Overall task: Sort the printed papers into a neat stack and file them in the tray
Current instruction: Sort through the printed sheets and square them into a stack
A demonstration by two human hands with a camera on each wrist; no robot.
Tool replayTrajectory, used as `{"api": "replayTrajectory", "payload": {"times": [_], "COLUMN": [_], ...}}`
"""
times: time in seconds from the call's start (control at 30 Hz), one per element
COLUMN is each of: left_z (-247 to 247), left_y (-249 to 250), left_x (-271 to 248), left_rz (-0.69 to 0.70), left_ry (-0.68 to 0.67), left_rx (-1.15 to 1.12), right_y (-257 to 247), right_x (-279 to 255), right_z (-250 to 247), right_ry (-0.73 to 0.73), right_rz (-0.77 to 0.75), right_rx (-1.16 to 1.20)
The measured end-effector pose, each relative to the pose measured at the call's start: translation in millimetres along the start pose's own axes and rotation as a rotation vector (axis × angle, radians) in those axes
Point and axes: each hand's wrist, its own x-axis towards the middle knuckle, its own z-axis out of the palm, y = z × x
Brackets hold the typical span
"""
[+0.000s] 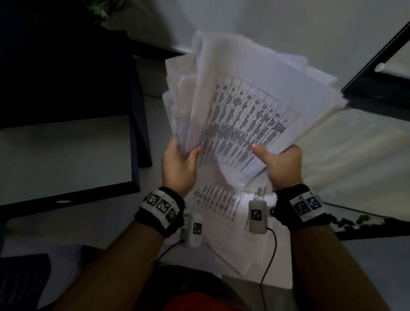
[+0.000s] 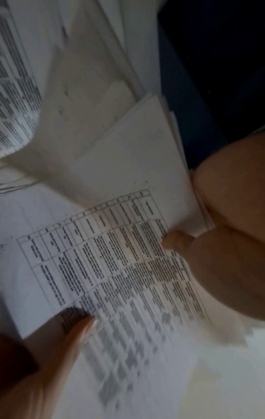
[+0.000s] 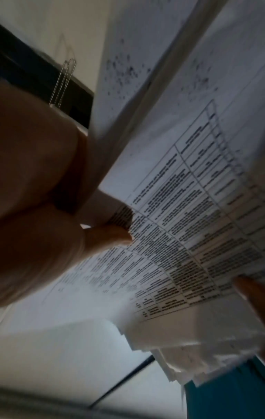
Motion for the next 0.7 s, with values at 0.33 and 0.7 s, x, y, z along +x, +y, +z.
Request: {"api": "replayTrajectory", "payload": {"times": [0.33, 0.7], "left_z": [-4, 0], "left_y": [-15, -25], "left_x": [7, 6], "left_rz": [-0.254, -0.17], "left_ry": [-0.119, -0.063], "left_rx": [-0.148, -0.044], "right_y": [6, 15], "right_x": [-24, -33], "right_z": [8, 15], "right_ry": [0.035, 0.082], "right_rz": [-0.007, 0.069], "right_rx": [-0.02, -0.114]}}
